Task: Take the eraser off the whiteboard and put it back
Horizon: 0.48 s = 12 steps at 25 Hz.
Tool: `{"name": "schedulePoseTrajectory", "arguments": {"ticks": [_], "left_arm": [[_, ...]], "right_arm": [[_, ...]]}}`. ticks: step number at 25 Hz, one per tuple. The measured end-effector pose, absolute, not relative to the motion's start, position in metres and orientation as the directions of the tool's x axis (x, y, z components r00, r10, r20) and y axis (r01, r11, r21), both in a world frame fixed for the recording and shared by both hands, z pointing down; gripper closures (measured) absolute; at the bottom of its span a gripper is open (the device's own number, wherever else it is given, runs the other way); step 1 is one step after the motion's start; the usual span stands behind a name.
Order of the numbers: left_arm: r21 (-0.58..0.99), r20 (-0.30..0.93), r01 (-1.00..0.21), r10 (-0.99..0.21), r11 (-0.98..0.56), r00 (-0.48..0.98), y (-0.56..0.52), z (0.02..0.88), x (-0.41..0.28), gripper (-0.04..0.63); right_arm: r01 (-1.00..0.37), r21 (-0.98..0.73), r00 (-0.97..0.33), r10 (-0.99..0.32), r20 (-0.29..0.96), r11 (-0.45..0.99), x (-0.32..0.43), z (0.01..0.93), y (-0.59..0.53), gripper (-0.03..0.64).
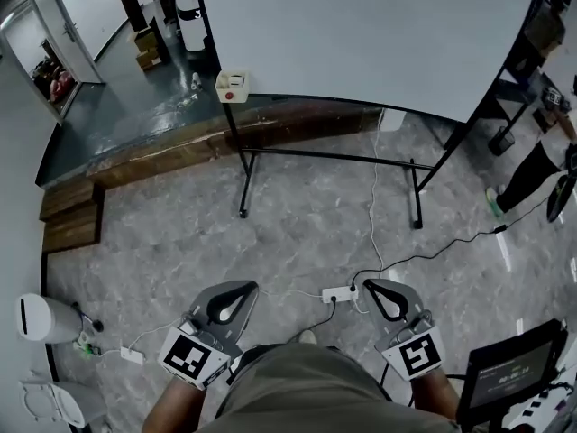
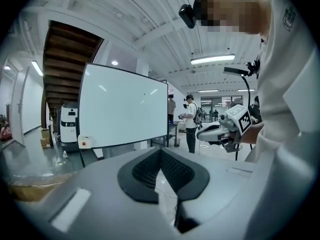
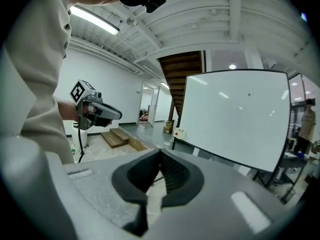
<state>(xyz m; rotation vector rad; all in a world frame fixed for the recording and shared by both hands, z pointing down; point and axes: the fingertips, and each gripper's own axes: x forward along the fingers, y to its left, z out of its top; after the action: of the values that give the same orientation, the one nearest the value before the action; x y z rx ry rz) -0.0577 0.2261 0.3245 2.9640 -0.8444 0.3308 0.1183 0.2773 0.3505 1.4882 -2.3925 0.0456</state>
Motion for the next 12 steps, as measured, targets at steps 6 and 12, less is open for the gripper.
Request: {"name": "schedulePoseTrajectory", "arguments": {"ticks": [6,12], "left_arm": [[0.003,0.196,-0.498,-0.488,-0.867,0.851,0.244,0.312,-0.07,0.589],[0.005,0.199,-0.494,-0.483,-0.869,0.853,0.265,0.312,-0.109,0.589]], "right_arm": [[-0.881,0.141,-0.401,-0.871,0.284,0.452,0.092,0.343,0.296,0.614],[-0.864,0.151,-0.429,-0.86,0.277,0.48,0.041,0.333,0.306,0.614]]}}
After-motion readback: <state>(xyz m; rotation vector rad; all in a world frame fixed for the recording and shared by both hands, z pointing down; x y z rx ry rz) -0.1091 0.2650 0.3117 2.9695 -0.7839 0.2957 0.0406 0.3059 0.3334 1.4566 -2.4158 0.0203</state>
